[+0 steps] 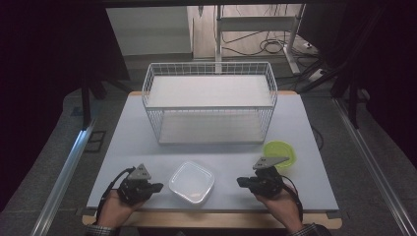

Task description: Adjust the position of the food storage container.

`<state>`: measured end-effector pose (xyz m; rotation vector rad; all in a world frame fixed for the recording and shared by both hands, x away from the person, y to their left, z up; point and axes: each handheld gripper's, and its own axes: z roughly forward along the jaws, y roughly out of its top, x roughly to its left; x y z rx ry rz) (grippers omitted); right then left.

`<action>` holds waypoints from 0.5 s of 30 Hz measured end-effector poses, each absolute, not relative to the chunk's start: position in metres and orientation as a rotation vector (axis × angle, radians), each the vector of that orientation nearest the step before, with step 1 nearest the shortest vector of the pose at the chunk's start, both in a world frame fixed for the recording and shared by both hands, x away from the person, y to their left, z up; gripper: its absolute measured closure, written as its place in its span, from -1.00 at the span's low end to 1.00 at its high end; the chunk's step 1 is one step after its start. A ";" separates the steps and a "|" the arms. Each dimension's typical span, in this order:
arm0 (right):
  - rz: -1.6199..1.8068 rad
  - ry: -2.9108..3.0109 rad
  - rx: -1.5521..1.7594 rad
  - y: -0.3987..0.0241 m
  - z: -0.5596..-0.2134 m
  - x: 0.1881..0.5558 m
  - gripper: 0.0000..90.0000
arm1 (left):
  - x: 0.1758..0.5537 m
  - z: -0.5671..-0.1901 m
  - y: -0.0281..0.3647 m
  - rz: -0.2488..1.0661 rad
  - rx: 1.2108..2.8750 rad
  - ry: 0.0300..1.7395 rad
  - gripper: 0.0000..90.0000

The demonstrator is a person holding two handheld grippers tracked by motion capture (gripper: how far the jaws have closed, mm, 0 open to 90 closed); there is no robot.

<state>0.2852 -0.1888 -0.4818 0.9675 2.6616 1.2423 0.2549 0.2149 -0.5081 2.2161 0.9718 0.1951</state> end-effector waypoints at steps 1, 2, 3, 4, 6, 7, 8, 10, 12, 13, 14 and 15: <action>1.244 2.675 0.957 -0.185 -0.483 0.284 0.96 | 0.259 -0.508 0.212 0.182 2.208 0.967 0.99; 1.243 2.690 0.946 -0.181 -0.484 0.282 0.96 | 0.262 -0.508 0.208 0.171 2.211 0.960 0.99; 1.240 2.706 0.934 -0.176 -0.485 0.281 0.96 | 0.264 -0.508 0.203 0.167 2.220 0.948 0.99; 1.239 2.721 0.928 -0.172 -0.487 0.279 0.96 | 0.265 -0.508 0.197 0.162 2.225 0.938 0.99; 1.242 2.756 0.919 -0.164 -0.490 0.277 0.96 | 0.266 -0.507 0.188 0.178 2.256 0.932 0.99; 1.238 2.771 0.919 -0.160 -0.491 0.275 0.96 | 0.266 -0.508 0.184 0.173 2.248 0.942 0.99; 1.237 2.785 0.913 -0.156 -0.493 0.274 0.96 | 0.267 -0.508 0.182 0.162 2.240 0.947 0.99; 1.237 2.809 0.910 -0.149 -0.496 0.272 0.95 | 0.266 -0.508 0.176 0.157 2.241 0.948 0.99; 1.225 2.819 0.902 -0.144 -0.497 0.271 0.92 | 0.264 -0.508 0.171 0.145 2.237 0.947 0.98; 1.224 2.814 0.908 -0.142 -0.497 0.271 0.93 | 0.263 -0.508 0.168 0.152 2.235 0.958 0.98; 1.210 2.805 0.918 -0.142 -0.497 0.271 0.92 | 0.263 -0.507 0.166 0.159 2.242 0.968 0.99; 1.210 2.798 0.925 -0.143 -0.497 0.271 0.92 | 0.262 -0.507 0.164 0.160 2.240 0.977 0.99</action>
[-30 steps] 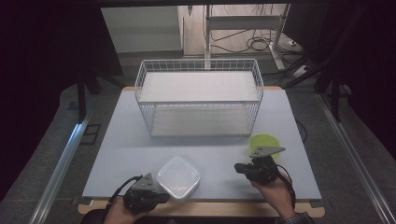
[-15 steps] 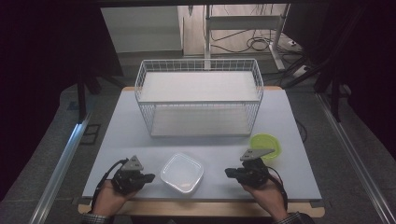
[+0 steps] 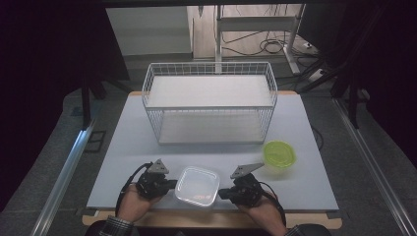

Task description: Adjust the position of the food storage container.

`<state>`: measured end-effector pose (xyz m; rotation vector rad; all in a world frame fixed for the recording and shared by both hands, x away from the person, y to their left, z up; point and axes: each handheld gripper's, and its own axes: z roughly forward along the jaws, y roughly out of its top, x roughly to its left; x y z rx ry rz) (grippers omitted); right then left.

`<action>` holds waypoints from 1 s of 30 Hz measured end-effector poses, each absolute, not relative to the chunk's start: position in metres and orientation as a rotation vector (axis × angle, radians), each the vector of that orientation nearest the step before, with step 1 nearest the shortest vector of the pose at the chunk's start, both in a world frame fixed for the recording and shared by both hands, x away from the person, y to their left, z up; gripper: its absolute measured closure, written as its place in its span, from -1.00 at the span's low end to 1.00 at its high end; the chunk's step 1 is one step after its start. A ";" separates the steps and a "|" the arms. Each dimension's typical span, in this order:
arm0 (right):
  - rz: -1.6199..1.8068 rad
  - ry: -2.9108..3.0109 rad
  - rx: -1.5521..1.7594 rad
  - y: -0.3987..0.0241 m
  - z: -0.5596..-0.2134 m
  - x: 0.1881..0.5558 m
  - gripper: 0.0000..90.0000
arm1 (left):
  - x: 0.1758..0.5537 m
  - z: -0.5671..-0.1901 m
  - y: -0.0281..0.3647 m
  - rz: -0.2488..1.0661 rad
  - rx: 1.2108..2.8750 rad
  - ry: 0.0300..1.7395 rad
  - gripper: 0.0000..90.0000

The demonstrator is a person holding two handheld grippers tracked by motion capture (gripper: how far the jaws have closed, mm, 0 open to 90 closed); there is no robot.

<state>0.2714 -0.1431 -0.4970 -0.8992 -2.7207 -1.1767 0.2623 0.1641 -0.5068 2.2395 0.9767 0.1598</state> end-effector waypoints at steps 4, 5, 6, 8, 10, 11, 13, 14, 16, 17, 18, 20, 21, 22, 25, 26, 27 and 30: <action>-1.183 -2.706 -0.982 -0.150 -0.497 0.276 0.95 | 0.265 -0.506 0.157 0.141 2.207 0.999 0.99; -1.184 -2.706 -1.004 -0.152 -0.497 0.278 0.97 | 0.266 -0.506 0.154 0.142 2.203 1.005 0.99; -1.185 -2.708 -1.021 -0.154 -0.497 0.280 0.97 | 0.268 -0.506 0.152 0.149 2.210 1.005 0.99; -1.186 -2.714 -1.047 -0.156 -0.497 0.283 0.98 | 0.271 -0.507 0.147 0.161 2.205 1.021 0.99; -1.188 -2.717 -1.072 -0.159 -0.497 0.287 0.98 | 0.277 -0.507 0.143 0.162 2.201 1.026 0.99; -1.188 -2.717 -1.072 -0.159 -0.497 0.287 0.98 | 0.277 -0.507 0.143 0.162 2.201 1.026 0.99; -1.200 -2.722 -1.108 -0.162 -0.497 0.295 0.98 | 0.285 -0.507 0.138 0.168 2.191 1.037 0.99; -1.201 -2.727 -1.115 -0.163 -0.496 0.298 0.98 | 0.288 -0.507 0.137 0.166 2.189 1.039 0.99; -1.203 -2.740 -1.130 -0.165 -0.496 0.304 0.98 | 0.292 -0.508 0.135 0.158 2.176 1.039 0.99; -1.205 -2.741 -1.141 -0.166 -0.496 0.306 0.98 | 0.293 -0.509 0.133 0.156 2.166 1.042 0.99; -1.209 -2.743 -1.148 -0.168 -0.496 0.309 0.98 | 0.293 -0.509 0.132 0.156 2.161 1.041 0.99; -1.213 -2.746 -1.160 -0.169 -0.497 0.312 0.98 | 0.293 -0.510 0.132 0.162 2.160 1.032 0.99; -1.217 -2.746 -1.160 -0.170 -0.498 0.313 0.98 | 0.293 -0.510 0.132 0.164 2.154 1.031 0.99; -1.218 -2.746 -1.158 -0.170 -0.498 0.314 0.98 | 0.293 -0.511 0.133 0.162 2.150 1.027 0.98; -1.224 -2.762 -1.140 -0.170 -0.498 0.314 0.96 | 0.291 -0.510 0.138 0.158 2.131 1.012 0.86; -1.230 -2.776 -1.136 -0.171 -0.497 0.313 0.94 | 0.290 -0.510 0.140 0.164 2.124 1.010 0.80; -1.238 -2.785 -1.134 -0.172 -0.496 0.312 0.91 | 0.289 -0.509 0.142 0.177 2.125 1.006 0.76; -1.259 -2.811 -1.129 -0.178 -0.493 0.308 0.82 | 0.282 -0.505 0.151 0.221 2.121 1.003 0.53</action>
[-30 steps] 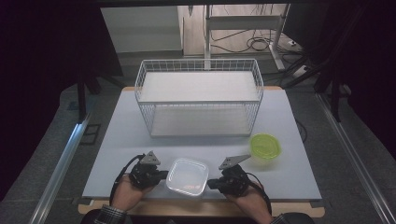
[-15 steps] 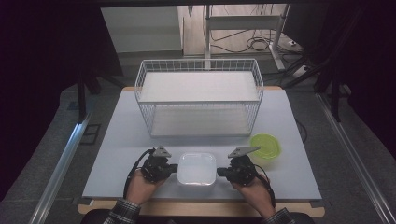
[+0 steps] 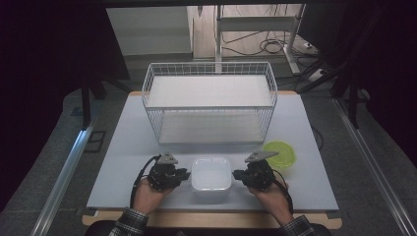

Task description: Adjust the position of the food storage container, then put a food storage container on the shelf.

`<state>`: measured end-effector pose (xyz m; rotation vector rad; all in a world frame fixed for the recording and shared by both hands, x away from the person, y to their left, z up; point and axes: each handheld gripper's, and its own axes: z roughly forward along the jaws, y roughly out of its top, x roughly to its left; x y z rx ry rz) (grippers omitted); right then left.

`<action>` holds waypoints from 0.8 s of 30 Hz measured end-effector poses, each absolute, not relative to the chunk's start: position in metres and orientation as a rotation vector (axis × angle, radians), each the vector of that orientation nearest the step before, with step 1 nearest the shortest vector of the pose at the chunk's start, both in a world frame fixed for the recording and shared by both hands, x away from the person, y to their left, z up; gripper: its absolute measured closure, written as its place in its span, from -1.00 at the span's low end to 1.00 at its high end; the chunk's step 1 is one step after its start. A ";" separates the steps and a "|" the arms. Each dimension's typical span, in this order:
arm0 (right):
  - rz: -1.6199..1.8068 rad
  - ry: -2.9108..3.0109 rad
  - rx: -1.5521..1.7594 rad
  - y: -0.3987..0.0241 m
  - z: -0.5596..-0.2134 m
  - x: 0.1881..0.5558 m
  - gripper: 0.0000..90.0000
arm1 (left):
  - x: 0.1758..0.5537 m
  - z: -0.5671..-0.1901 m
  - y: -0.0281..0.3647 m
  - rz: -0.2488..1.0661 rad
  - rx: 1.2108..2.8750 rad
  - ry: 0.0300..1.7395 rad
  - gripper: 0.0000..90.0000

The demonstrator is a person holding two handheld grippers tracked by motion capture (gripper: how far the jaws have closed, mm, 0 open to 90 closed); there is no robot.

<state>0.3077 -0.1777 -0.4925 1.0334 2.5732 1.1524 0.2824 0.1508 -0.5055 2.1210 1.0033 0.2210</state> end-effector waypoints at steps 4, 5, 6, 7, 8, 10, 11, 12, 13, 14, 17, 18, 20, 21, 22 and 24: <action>1.168 2.540 1.026 -0.189 -0.489 0.304 0.66 | 0.272 -0.503 0.164 0.273 2.103 0.995 0.11; 1.169 2.534 1.023 -0.191 -0.488 0.303 0.61 | 0.270 -0.503 0.167 0.283 2.098 0.989 -0.01; 1.171 2.528 1.019 -0.193 -0.488 0.302 0.56 | 0.270 -0.503 0.167 0.283 2.098 0.989 -0.12; 1.175 2.519 1.018 -0.195 -0.487 0.301 0.50 | 0.266 -0.503 0.173 0.284 2.071 0.975 -0.24; 1.180 2.511 1.015 -0.196 -0.486 0.300 0.43 | 0.264 -0.504 0.175 0.288 2.060 0.970 -0.34; 1.188 2.498 1.007 -0.199 -0.485 0.298 0.26 | 0.262 -0.506 0.178 0.294 2.048 0.964 -0.51; 1.189 2.492 1.002 -0.199 -0.485 0.297 0.16 | 0.260 -0.508 0.180 0.288 2.045 0.963 -0.55; 1.186 2.490 0.996 -0.200 -0.485 0.296 0.06 | 0.258 -0.509 0.181 0.290 2.045 0.959 -0.57; 1.186 2.490 0.996 -0.200 -0.485 0.296 0.06 | 0.258 -0.509 0.181 0.290 2.045 0.959 -0.61; 1.179 2.489 0.989 -0.200 -0.487 0.295 -0.07 | 0.255 -0.512 0.185 0.301 2.045 0.949 -0.65; 1.184 2.495 0.982 -0.198 -0.489 0.296 -0.22 | 0.253 -0.513 0.187 0.315 2.038 0.943 -0.73; 1.185 2.496 0.978 -0.197 -0.490 0.296 -0.25 | 0.253 -0.513 0.189 0.317 2.025 0.936 -0.76; 1.186 2.499 0.970 -0.196 -0.490 0.296 -0.31 | 0.253 -0.513 0.189 0.320 2.010 0.918 -0.82; 1.191 2.497 0.966 -0.195 -0.490 0.296 -0.33 | 0.253 -0.514 0.189 0.323 2.010 0.909 -0.86; 1.198 2.497 0.967 -0.195 -0.490 0.296 -0.36 | 0.254 -0.514 0.189 0.324 2.012 0.902 -0.88; 1.218 2.485 0.969 -0.196 -0.489 0.296 -0.41 | 0.254 -0.516 0.188 0.323 2.015 0.899 -0.89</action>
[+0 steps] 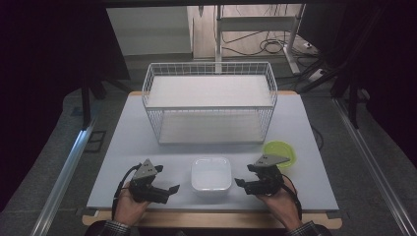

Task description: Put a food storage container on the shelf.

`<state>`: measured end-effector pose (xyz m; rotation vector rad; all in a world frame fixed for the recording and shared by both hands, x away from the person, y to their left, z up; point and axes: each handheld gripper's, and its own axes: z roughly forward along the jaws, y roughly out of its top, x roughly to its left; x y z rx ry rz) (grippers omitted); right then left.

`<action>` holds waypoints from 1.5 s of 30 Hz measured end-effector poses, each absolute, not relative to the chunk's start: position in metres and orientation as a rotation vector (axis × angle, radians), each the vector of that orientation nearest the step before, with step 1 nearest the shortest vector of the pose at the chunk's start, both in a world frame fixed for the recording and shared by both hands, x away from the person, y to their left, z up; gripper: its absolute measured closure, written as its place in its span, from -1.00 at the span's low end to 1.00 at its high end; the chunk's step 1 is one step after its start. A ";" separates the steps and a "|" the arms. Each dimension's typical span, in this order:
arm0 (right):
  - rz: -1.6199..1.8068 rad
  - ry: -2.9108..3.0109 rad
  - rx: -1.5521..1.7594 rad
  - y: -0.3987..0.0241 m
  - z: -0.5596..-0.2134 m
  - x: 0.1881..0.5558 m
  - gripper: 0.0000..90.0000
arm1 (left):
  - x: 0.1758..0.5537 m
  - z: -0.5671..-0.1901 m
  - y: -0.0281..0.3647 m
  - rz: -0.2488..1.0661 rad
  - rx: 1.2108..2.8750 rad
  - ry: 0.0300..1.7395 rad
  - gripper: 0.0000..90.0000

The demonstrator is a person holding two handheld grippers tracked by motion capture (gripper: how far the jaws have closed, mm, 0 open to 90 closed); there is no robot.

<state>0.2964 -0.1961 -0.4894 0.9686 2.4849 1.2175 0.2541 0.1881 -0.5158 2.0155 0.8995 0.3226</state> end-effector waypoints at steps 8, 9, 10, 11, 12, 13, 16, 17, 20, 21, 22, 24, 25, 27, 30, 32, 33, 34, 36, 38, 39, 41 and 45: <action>1.281 2.495 0.966 -0.194 -0.489 0.298 -0.67 | 0.255 -0.512 0.181 0.281 2.011 0.894 -0.88; 1.281 2.505 0.964 -0.193 -0.489 0.298 -0.71 | 0.255 -0.511 0.180 0.278 2.014 0.892 -0.88; 1.281 2.507 0.958 -0.192 -0.490 0.298 -0.75 | 0.255 -0.511 0.178 0.278 2.018 0.890 -0.88; 1.280 2.507 0.960 -0.191 -0.491 0.298 -0.77 | 0.255 -0.511 0.177 0.275 2.021 0.891 -0.88; 1.282 2.510 0.957 -0.190 -0.492 0.298 -0.79 | 0.256 -0.510 0.177 0.271 2.021 0.890 -0.89; 1.282 2.510 0.957 -0.190 -0.492 0.298 -0.79 | 0.256 -0.510 0.177 0.271 2.021 0.890 -0.89; 1.268 2.521 0.944 -0.185 -0.491 0.299 -0.85 | 0.258 -0.507 0.174 0.253 2.014 0.892 -0.90; 1.255 2.528 0.942 -0.184 -0.490 0.299 -0.89 | 0.258 -0.506 0.173 0.245 2.013 0.896 -0.90; 1.236 2.540 0.934 -0.181 -0.489 0.299 -0.95 | 0.260 -0.503 0.171 0.243 2.014 0.907 -0.90; 1.231 2.546 0.938 -0.181 -0.489 0.299 -0.96 | 0.260 -0.503 0.171 0.243 2.014 0.907 -0.90; 1.232 2.545 0.938 -0.180 -0.489 0.299 -0.96 | 0.261 -0.501 0.170 0.223 1.992 0.900 -0.90; 1.236 2.549 0.961 -0.179 -0.488 0.300 -0.96 | 0.264 -0.498 0.168 0.206 1.988 0.892 -0.89; 1.237 2.554 0.975 -0.177 -0.487 0.300 -0.94 | 0.265 -0.497 0.166 0.202 1.987 0.889 -0.88; 1.230 2.564 0.992 -0.175 -0.485 0.299 -0.87 | 0.267 -0.496 0.162 0.198 1.996 0.880 -0.86; 1.230 2.574 0.994 -0.172 -0.484 0.300 -0.81 | 0.270 -0.495 0.157 0.198 2.006 0.874 -0.83; 1.234 2.584 0.991 -0.169 -0.483 0.301 -0.77 | 0.272 -0.495 0.152 0.196 2.019 0.872 -0.80; 1.244 2.588 0.986 -0.166 -0.483 0.302 -0.73 | 0.275 -0.495 0.150 0.196 2.025 0.866 -0.78; 1.245 2.589 0.986 -0.165 -0.482 0.302 -0.72 | 0.275 -0.495 0.150 0.196 2.025 0.866 -0.77; 1.245 2.591 0.984 -0.162 -0.482 0.303 -0.69 | 0.280 -0.497 0.147 0.169 2.023 0.871 -0.76; 1.250 2.597 0.988 -0.161 -0.483 0.305 -0.67 | 0.282 -0.499 0.145 0.147 2.028 0.876 -0.76; 1.252 2.599 0.994 -0.161 -0.484 0.306 -0.66 | 0.283 -0.500 0.144 0.134 2.030 0.877 -0.76; 1.247 2.605 1.015 -0.160 -0.486 0.308 -0.65 | 0.286 -0.503 0.141 0.125 2.044 0.873 -0.76; 1.270 2.632 1.060 -0.158 -0.491 0.313 -0.63 | 0.292 -0.507 0.135 0.073 2.038 0.874 -0.76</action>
